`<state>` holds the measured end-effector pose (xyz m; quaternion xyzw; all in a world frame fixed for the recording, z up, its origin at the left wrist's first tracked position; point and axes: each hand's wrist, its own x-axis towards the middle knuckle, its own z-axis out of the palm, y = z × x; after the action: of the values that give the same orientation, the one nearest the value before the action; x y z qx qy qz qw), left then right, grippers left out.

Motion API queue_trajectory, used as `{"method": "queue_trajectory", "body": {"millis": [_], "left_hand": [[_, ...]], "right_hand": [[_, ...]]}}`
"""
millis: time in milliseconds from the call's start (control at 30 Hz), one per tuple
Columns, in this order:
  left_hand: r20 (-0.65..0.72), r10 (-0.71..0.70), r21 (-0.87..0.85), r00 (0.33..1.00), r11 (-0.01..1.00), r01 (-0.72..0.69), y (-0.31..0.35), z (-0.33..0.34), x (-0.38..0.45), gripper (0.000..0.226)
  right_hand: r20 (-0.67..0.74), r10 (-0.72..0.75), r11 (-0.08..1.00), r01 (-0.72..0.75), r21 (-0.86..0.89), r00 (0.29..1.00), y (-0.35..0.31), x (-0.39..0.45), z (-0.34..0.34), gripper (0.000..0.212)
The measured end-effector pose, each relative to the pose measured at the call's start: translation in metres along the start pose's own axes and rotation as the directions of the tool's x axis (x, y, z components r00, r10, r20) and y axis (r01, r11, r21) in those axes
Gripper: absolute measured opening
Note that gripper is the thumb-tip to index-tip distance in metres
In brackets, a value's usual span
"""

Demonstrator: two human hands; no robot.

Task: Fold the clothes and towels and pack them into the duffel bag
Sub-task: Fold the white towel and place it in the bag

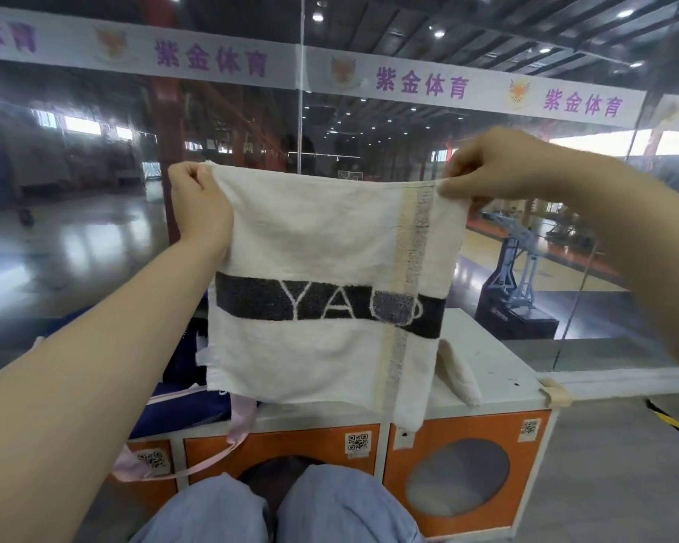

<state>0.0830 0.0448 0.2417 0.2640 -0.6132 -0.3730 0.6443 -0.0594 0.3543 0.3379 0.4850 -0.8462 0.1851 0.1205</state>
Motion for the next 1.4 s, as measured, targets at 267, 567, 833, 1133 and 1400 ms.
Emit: {"method": "queue_trajectory", "body": {"millis": [267,567,833,1133,1400], "left_hand": [[0.104,0.080,0.052,0.991,0.995,-0.086,-0.008,0.006,-0.005,0.010],[0.421,-0.165,0.274,0.892,0.961,0.048,-0.066,0.036,0.008,0.031],[0.470,-0.354,0.672,0.808,0.737,-0.068,-0.126,0.104,0.010,0.039],[0.401,-0.357,0.652,0.844,0.758,0.012,-0.175,0.168,0.016,0.028],[0.456,-0.383,0.294,0.803,0.917,0.270,-0.206,0.151,-0.011,0.022]], "right_hand": [[0.377,-0.024,0.967,-0.073,0.242,0.926,0.013,-0.011,0.010,0.039],[0.539,0.113,0.907,-0.308,0.287,0.835,0.063,0.001,0.029,0.042],[0.412,0.420,0.820,-0.532,0.209,0.809,0.125,0.056,0.118,0.021],[-0.033,0.516,0.823,-0.484,0.298,0.856,0.171,0.094,0.206,0.033],[-0.120,0.455,0.821,-0.363,0.441,0.883,0.179,0.077,0.237,0.009]]}}
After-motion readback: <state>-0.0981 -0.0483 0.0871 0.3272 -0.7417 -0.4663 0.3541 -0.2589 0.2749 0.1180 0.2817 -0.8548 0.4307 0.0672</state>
